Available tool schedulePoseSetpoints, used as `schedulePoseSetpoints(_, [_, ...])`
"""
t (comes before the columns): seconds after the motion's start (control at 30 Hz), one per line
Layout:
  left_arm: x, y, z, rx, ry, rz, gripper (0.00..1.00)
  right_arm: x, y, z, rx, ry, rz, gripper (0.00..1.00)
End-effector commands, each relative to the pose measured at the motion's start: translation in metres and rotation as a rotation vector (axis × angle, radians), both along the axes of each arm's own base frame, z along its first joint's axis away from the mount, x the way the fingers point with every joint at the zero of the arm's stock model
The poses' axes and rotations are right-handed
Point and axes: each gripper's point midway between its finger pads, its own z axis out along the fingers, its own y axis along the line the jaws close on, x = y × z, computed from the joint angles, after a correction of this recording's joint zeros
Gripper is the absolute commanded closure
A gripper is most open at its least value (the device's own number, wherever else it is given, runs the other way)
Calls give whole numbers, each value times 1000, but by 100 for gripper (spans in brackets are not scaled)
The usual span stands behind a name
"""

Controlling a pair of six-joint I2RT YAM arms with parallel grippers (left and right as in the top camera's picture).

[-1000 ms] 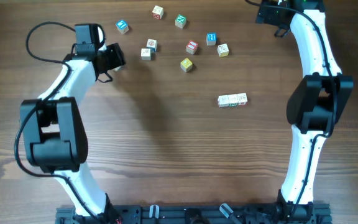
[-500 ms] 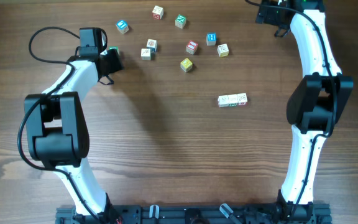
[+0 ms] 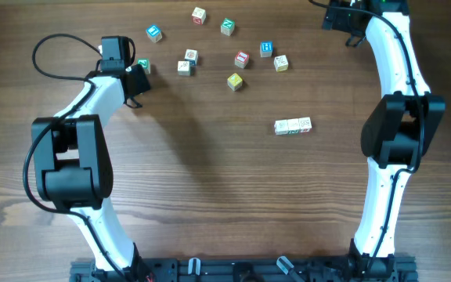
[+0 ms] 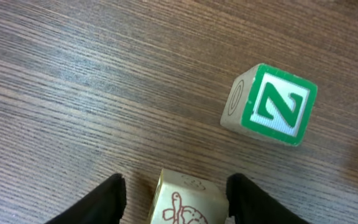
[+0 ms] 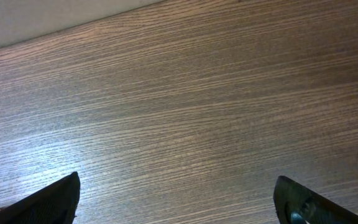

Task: Form a horizontal line

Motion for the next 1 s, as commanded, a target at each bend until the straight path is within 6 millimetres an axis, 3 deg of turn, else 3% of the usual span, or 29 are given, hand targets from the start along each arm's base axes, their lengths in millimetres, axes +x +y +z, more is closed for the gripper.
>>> schedulePoseSetpoints(0.0, [-2,3,-7,15,14,5,61,1,3,5,-6,-10,17,0])
schedulePoseSetpoints(0.13, [-12,3,-12,15,59,5,60,1,3,5,-6,-10,16,0])
schedulePoseSetpoints(0.2, [-11,3,-12,15,58,5,52,1,3,5,-6,-10,17,0])
schedulePoseSetpoints(0.27, [-11,3,-11,15,54,5,62,1,3,5,-6,-10,17,0])
schedulePoseSetpoints(0.37, [-8,3,-9,15,40,5,70,1,3,5,-6,-10,16,0])
schedulePoseSetpoints(0.5, [-7,3,3,16,23,5,71,1,3,5,-6,-10,16,0])
schedulePoseSetpoints(0.6, [-1,3,44,17,-63,6,73,1,3,5,-6,-10,17,0])
schedulePoseSetpoints(0.7, [-6,-6,119,-5,-195,-18,74,1,3,5,-6,-10,16,0])
schedulePoseSetpoints(0.83, [-34,-31,207,-11,-342,-71,74,1,3,5,-6,-10,17,1])
schedulePoseSetpoints(0.9, [-49,-49,236,-24,-393,-108,76,1,3,5,-6,-10,16,0])
schedulePoseSetpoints(0.97, [-62,-72,251,-39,-414,-159,77,1,3,5,-6,-10,17,0])
